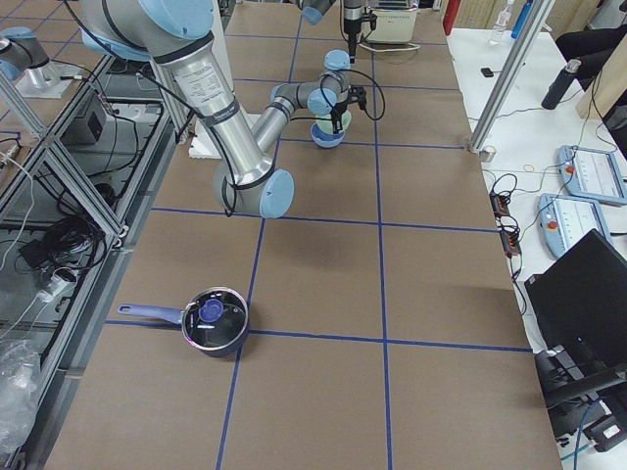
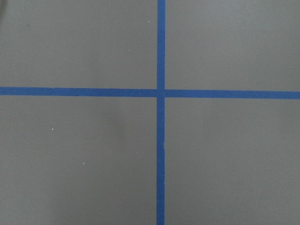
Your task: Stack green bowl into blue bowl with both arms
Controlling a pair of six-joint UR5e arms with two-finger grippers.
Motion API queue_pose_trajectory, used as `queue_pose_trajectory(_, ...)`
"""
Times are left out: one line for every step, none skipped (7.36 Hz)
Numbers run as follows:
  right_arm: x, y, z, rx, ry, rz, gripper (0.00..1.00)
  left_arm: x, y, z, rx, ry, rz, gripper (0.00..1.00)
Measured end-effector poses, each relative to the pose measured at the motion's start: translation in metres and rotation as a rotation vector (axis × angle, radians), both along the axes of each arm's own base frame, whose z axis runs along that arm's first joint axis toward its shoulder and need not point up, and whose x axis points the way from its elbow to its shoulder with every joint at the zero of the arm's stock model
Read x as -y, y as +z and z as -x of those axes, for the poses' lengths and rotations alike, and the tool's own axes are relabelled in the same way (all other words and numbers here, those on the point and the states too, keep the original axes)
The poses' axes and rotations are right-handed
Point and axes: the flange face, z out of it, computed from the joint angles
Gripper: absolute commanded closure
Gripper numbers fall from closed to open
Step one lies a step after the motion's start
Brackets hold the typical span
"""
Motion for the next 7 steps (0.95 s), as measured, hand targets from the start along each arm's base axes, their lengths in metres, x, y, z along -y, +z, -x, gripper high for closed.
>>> queue_pose_trajectory(-0.0008,0.0002,0.0009,-0.001,0.001,-0.001,0.92,0.0002,-0.0001,-0.0002,0.0,0.0,0.0,0.04)
queue_pose_trajectory(-0.0019,-0.0002,0.0022,-0.002,0.005,-0.002,0.91,0.0004,0.0001,-0.0004,0.0,0.0,0.0,0.04)
queue_pose_trajectory(-0.0033,-0.0008,0.0039,-0.004,0.009,-0.005,0.74,0.0005,0.0004,-0.0005,0.001,0.0,0.001,0.04)
queue_pose_trajectory(-0.0041,-0.0011,0.0049,-0.005,0.012,-0.008,0.29,0.0006,0.0005,-0.0005,0.001,0.0,0.001,0.04)
queue_pose_trajectory(-0.0043,-0.0011,0.0051,-0.005,0.013,-0.009,0.0,0.0006,0.0006,-0.0005,0.001,0.0,0.001,0.04)
queue_pose_trajectory(-0.0047,-0.0012,0.0055,-0.005,0.014,-0.01,0.0,0.0006,0.0006,-0.0005,0.001,0.0,0.001,0.04)
queue_pose_trajectory(-0.0048,-0.001,0.0056,-0.004,0.014,-0.011,0.0,0.0006,0.0006,-0.0005,0.001,0.0,0.001,0.04)
